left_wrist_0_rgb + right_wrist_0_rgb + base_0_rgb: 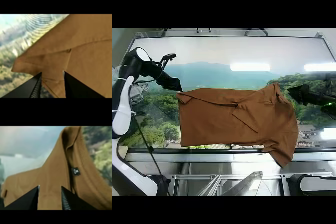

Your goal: Fold the shirts.

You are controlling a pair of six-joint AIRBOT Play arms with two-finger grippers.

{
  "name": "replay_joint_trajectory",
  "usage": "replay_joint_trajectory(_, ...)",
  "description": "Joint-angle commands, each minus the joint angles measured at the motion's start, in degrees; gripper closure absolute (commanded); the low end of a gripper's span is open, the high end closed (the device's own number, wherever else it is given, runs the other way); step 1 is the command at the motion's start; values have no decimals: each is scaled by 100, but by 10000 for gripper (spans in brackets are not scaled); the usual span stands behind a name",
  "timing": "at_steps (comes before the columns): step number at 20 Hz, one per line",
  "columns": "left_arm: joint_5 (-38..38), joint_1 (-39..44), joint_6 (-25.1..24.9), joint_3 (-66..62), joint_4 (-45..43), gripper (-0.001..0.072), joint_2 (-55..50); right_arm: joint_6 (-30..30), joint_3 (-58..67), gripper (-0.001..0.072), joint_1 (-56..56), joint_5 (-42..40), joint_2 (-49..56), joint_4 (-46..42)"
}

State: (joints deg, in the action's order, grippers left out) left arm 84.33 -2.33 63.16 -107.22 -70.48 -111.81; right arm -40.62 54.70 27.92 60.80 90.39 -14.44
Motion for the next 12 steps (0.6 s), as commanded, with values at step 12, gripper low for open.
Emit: replay_joint_trajectory(12,1169,-1222,979,-647,44,415,-332,-660,435,385,-1099,-94,776,-1517)
